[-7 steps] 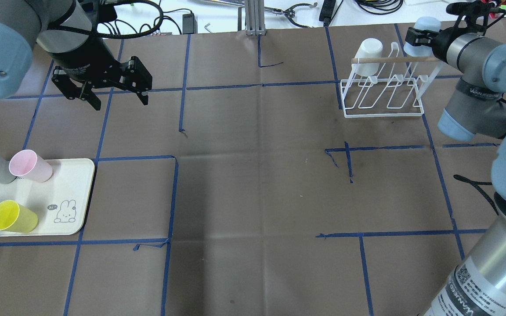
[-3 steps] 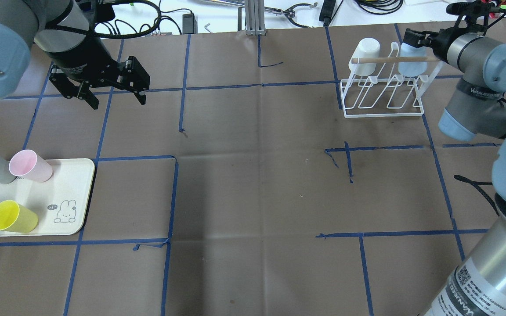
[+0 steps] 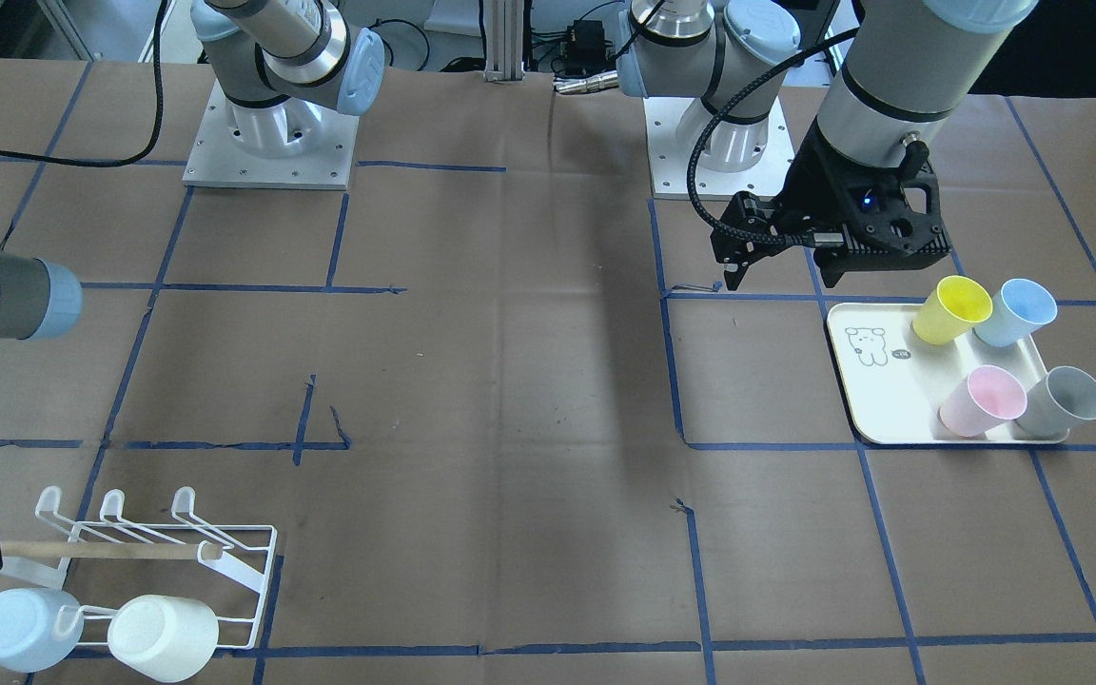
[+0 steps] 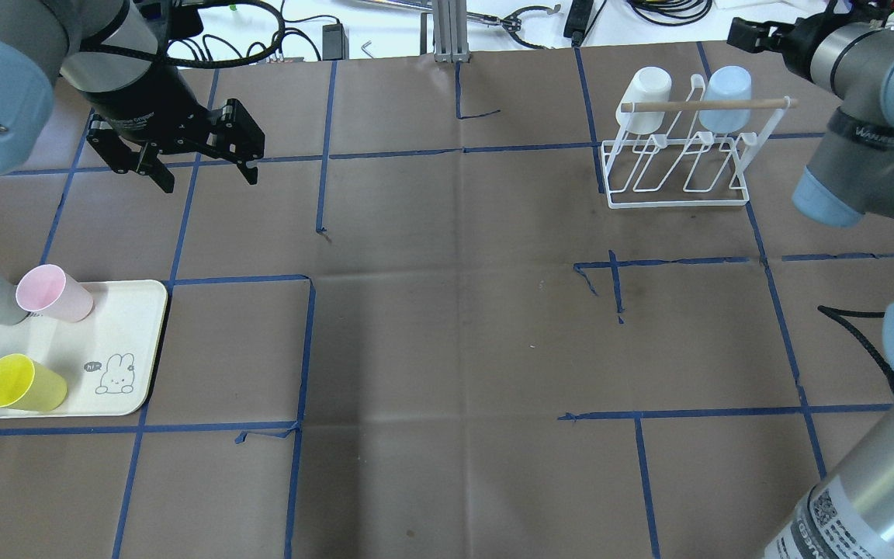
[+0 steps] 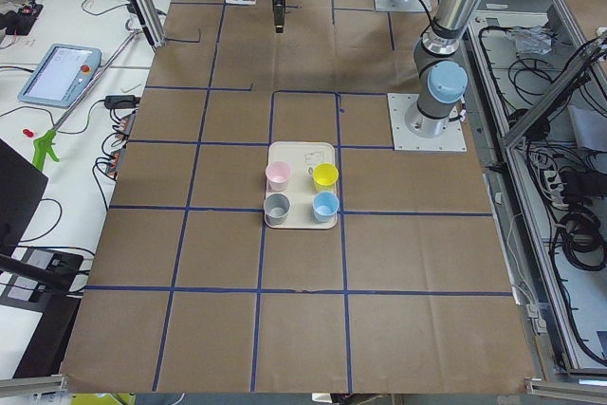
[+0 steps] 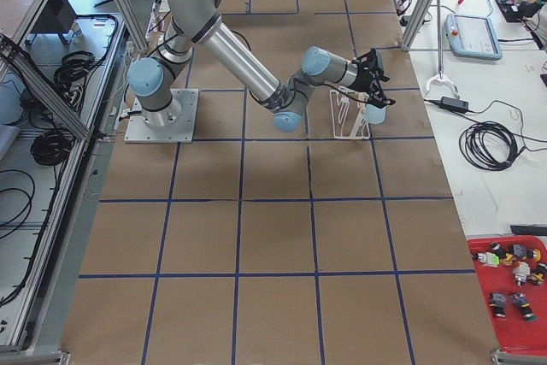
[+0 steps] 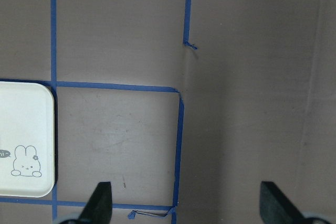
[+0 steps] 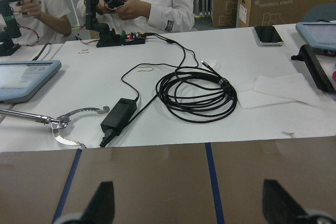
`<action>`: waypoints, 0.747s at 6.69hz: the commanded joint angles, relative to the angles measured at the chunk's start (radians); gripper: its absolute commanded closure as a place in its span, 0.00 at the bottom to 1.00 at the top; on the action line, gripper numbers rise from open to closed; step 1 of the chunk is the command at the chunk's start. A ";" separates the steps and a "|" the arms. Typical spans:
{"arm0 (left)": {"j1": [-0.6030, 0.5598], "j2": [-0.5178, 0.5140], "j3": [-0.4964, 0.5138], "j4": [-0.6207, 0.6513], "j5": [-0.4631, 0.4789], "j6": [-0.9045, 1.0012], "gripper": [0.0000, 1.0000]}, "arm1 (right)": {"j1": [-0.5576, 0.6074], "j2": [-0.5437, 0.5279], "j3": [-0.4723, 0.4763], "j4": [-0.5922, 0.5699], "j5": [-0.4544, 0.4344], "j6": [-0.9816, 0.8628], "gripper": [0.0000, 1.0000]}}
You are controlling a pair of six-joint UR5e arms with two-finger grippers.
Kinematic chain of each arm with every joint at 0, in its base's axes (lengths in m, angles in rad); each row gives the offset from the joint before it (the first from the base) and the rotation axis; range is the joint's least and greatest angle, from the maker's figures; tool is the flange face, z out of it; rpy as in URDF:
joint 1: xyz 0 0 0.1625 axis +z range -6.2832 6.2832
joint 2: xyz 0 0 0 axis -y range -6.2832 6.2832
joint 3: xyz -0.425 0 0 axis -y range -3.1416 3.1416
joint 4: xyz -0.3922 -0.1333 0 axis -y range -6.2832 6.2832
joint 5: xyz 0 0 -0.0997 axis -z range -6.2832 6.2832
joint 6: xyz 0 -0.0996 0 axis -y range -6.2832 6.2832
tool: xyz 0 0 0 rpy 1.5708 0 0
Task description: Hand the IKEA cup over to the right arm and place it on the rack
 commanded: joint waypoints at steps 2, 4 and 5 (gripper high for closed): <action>-0.001 0.000 0.000 0.000 0.000 0.000 0.00 | 0.000 -0.146 -0.064 0.376 -0.004 -0.001 0.00; -0.001 0.001 0.000 0.000 0.000 0.000 0.00 | 0.009 -0.241 -0.062 0.638 -0.041 -0.005 0.00; -0.001 0.001 0.000 0.002 0.000 0.000 0.00 | 0.012 -0.281 -0.077 0.865 -0.063 -0.004 0.00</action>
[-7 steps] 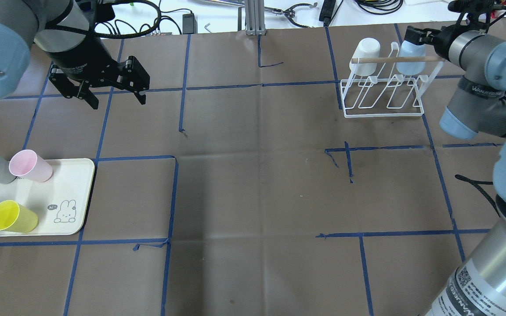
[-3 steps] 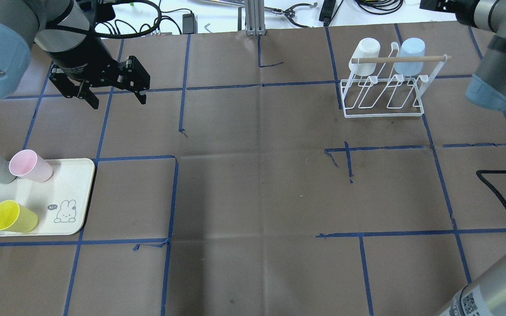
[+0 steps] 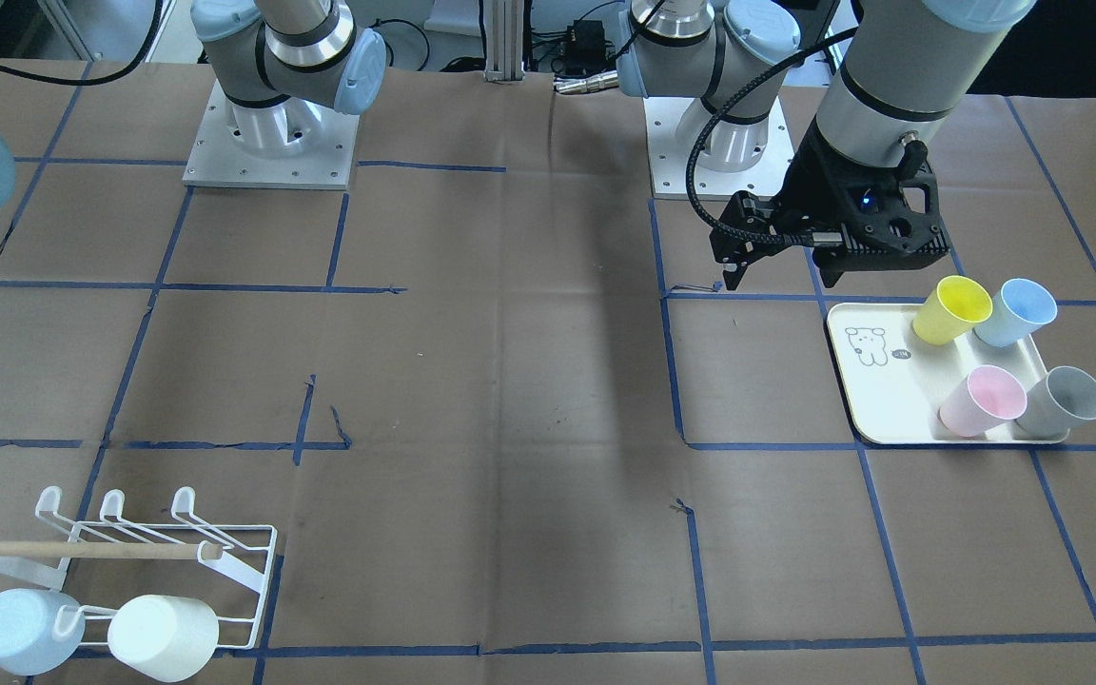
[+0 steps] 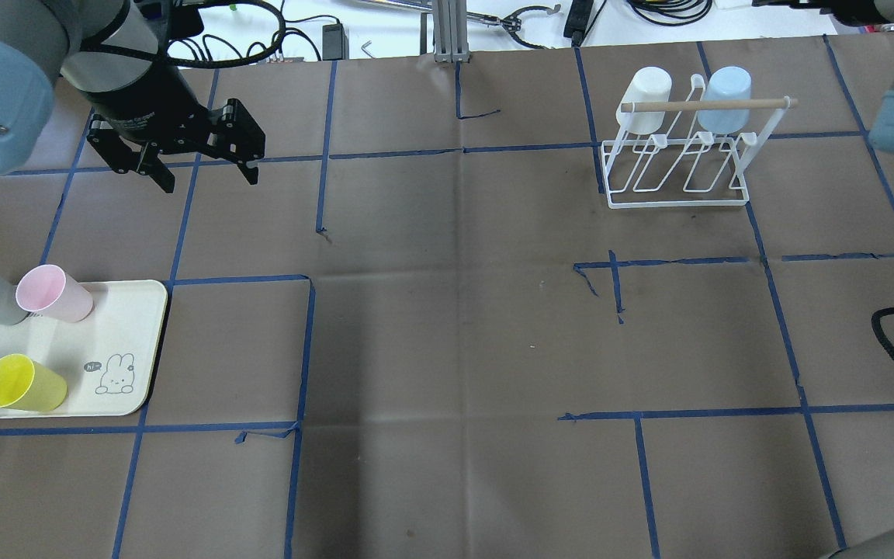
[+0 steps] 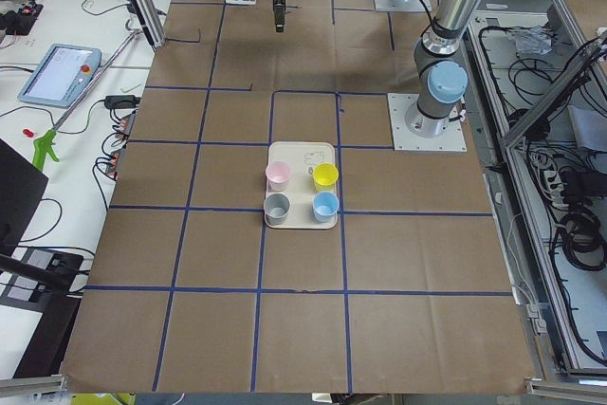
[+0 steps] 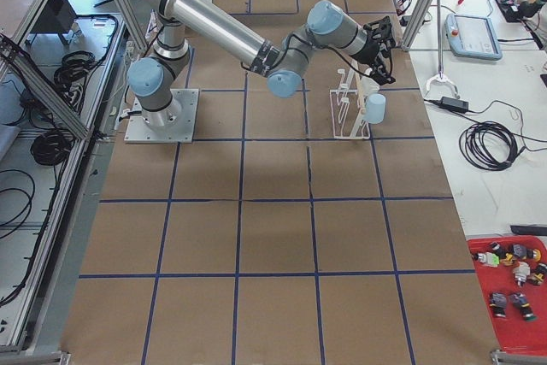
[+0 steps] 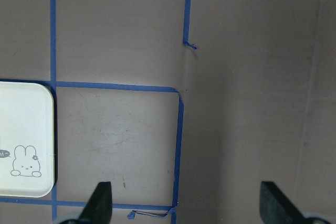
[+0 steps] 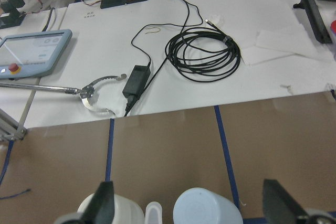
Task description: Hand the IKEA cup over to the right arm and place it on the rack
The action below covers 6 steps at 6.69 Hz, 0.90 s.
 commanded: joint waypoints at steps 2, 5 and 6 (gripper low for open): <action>0.000 0.000 0.000 0.000 0.000 0.000 0.00 | 0.096 -0.085 -0.023 0.399 -0.236 0.017 0.00; 0.000 0.000 -0.002 0.000 0.000 0.000 0.00 | 0.174 -0.237 -0.050 0.791 -0.272 0.140 0.00; 0.000 0.000 -0.002 0.000 0.000 0.000 0.00 | 0.188 -0.275 -0.049 0.900 -0.278 0.140 0.00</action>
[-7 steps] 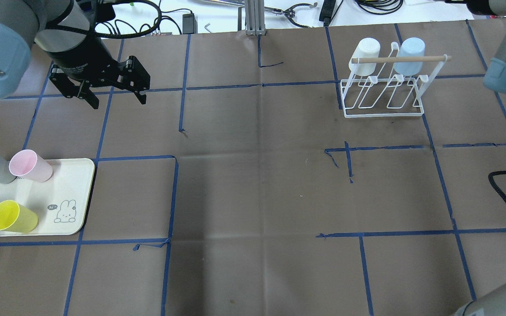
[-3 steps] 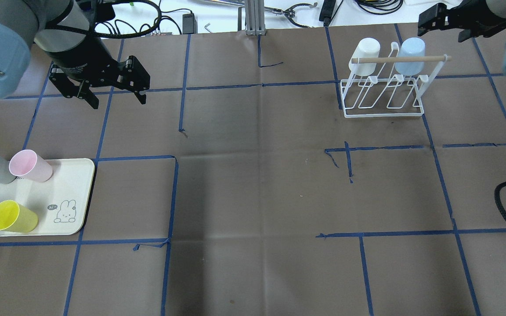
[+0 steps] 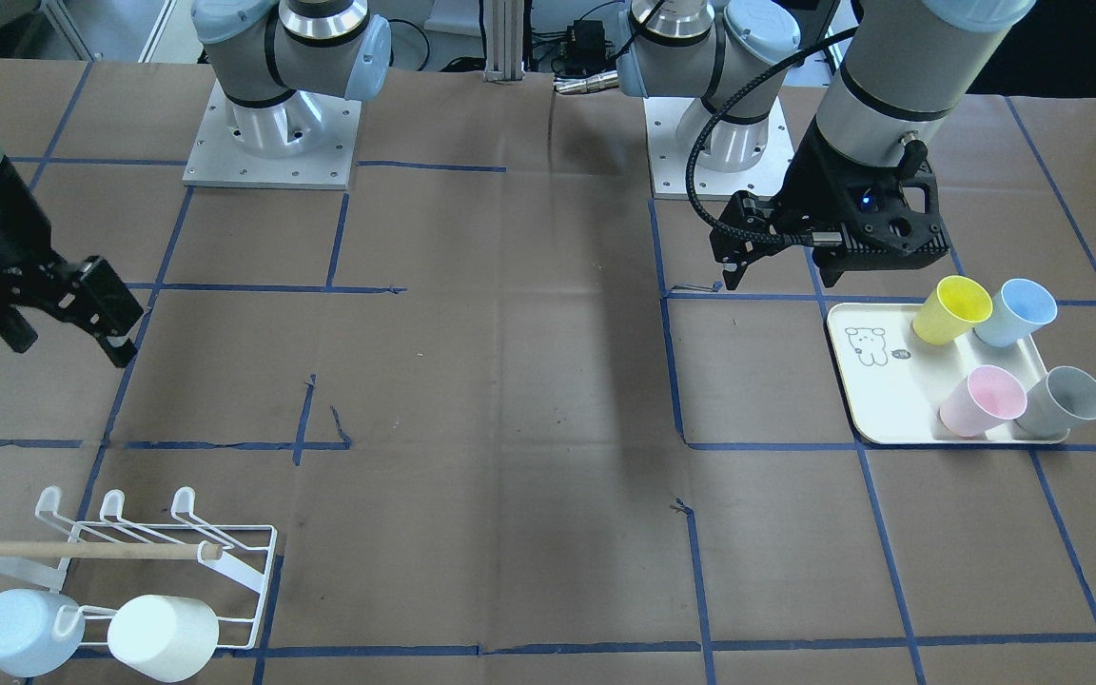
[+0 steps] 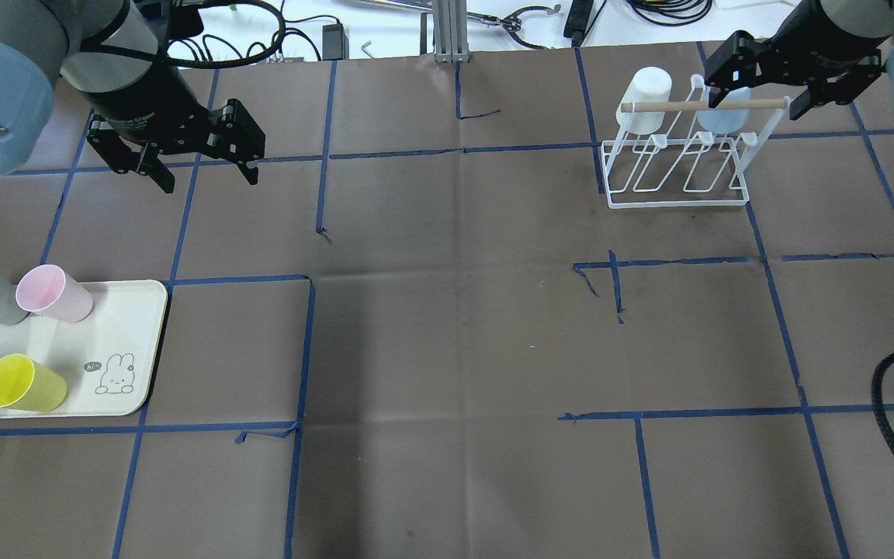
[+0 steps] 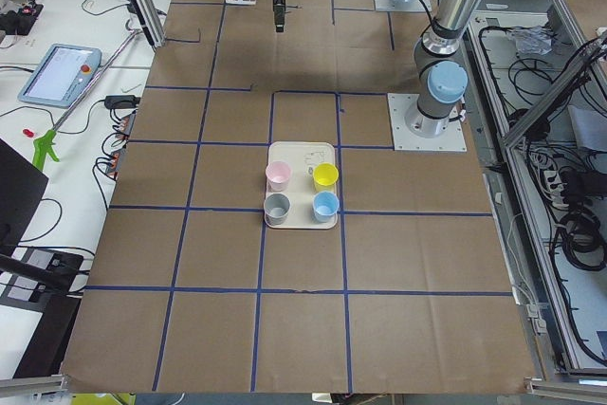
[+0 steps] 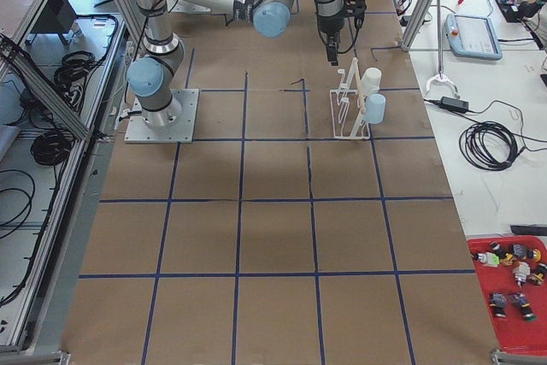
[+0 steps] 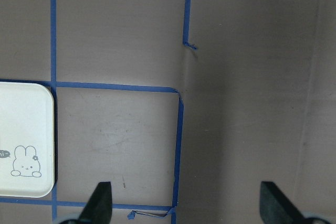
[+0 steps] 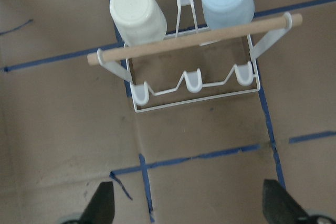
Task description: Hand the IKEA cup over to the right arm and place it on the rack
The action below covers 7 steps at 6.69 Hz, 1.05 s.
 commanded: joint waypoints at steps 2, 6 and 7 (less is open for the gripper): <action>0.000 0.000 -0.001 0.000 0.000 -0.002 0.00 | 0.117 -0.061 -0.004 0.158 -0.050 0.042 0.00; 0.000 0.000 -0.001 0.000 0.000 -0.002 0.00 | 0.242 -0.007 -0.044 0.129 -0.070 0.099 0.00; 0.000 0.000 -0.001 0.000 0.000 -0.002 0.00 | 0.270 -0.007 -0.037 0.068 -0.076 0.097 0.00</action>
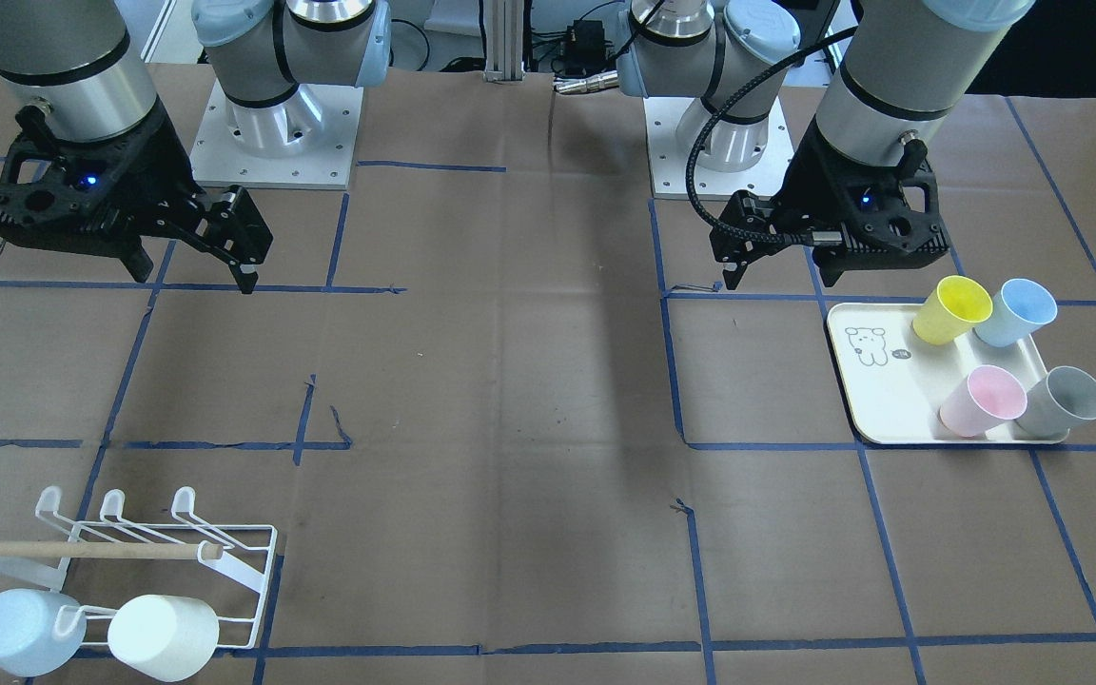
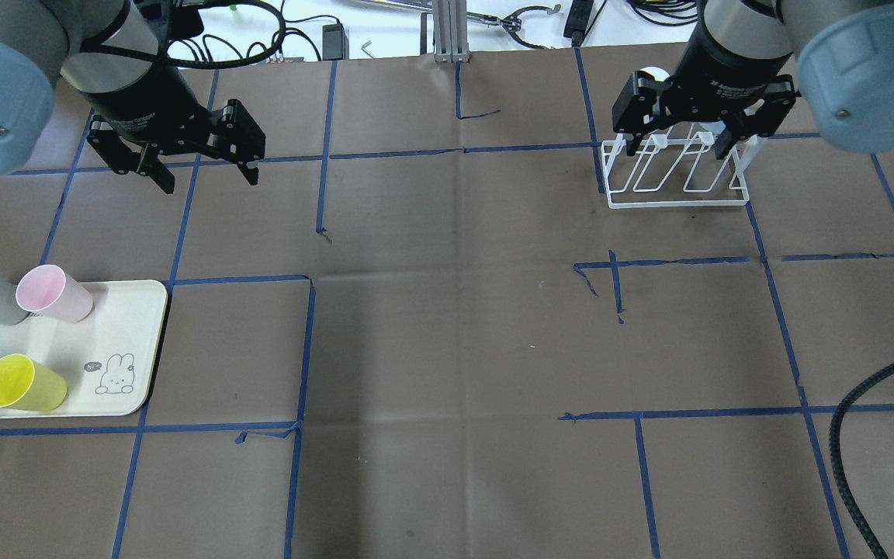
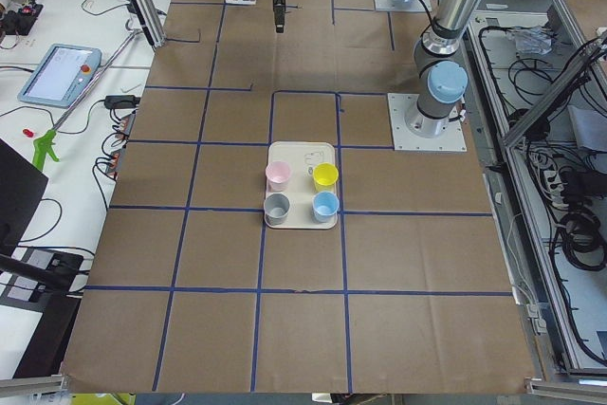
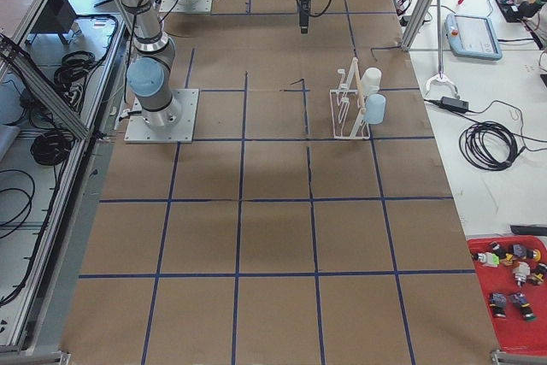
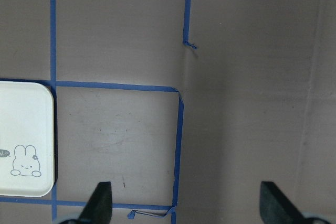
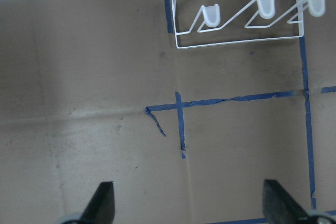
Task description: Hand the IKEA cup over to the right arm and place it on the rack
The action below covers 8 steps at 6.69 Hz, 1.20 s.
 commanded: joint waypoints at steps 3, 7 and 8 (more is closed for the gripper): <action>0.000 0.000 0.000 0.000 0.000 0.001 0.00 | 0.038 0.003 0.006 -0.039 -0.003 -0.011 0.00; 0.000 0.000 0.000 0.000 0.000 0.001 0.00 | 0.038 0.004 0.006 -0.037 0.001 -0.016 0.00; 0.000 0.002 0.000 0.000 0.002 0.001 0.00 | 0.038 0.004 0.006 -0.037 0.001 -0.016 0.00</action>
